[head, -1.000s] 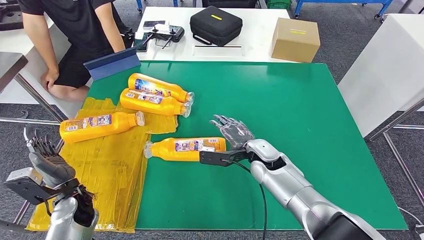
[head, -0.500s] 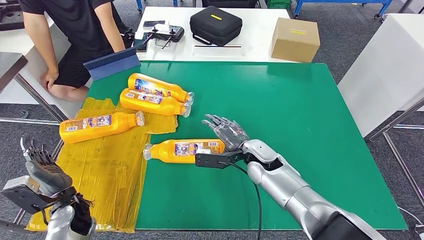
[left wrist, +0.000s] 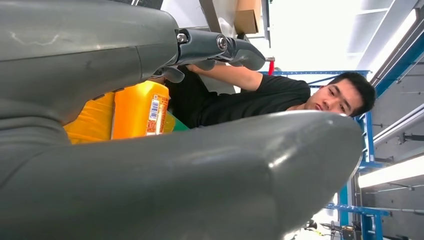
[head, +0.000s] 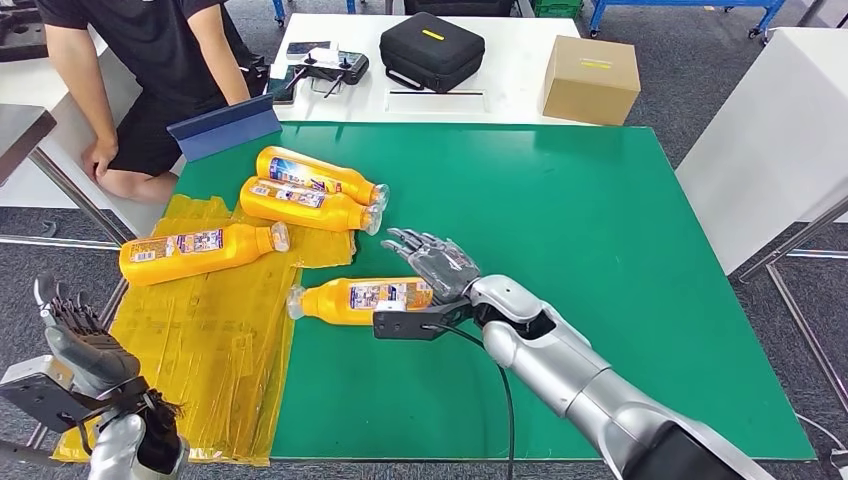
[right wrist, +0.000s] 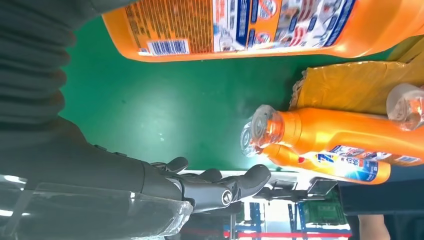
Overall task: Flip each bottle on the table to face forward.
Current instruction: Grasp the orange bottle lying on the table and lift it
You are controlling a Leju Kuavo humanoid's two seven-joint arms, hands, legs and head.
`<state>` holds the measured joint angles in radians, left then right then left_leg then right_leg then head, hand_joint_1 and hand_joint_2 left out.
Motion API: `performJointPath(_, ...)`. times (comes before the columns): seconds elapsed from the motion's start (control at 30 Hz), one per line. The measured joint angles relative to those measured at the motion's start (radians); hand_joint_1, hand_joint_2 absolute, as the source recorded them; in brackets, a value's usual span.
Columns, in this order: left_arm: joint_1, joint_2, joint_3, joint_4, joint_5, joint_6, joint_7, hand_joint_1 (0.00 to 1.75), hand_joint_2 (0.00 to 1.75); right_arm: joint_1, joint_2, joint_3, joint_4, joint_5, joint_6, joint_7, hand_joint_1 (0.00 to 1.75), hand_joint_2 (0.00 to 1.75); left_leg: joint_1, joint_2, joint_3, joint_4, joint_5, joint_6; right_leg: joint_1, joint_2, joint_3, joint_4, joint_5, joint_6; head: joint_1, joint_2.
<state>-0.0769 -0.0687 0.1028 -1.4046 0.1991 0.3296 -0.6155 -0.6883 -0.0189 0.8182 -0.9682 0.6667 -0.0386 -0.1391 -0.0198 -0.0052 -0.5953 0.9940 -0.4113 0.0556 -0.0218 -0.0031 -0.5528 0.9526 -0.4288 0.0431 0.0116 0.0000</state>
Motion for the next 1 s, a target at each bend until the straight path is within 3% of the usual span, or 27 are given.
performJointPath(0.4, -0.015, 0.0, 0.004, 0.002, 0.003, 0.0, 0.001, 0.0, 0.0, 0.008, -0.009, 0.045, 0.015, -0.006, 0.029, 0.026, 0.0, 1.75, 0.0, 0.0, 0.0, 0.0, 0.0, 0.0, 0.0, 0.0, 0.0, 0.0, 0.0, 0.0, 0.0, 0.0)
performJointPath(1.0, -0.051, 0.0, 0.009, 0.032, 0.028, -0.018, 0.002, 0.0, 0.0, -0.003, -0.006, 0.113, 0.22, 0.024, 0.018, 0.064, 0.0, 1.75, 0.0, 0.0, 0.0, 0.0, 0.0, 0.0, 0.0, 0.0, 0.0, 0.0, 0.0, 0.0, 0.0, 0.0)
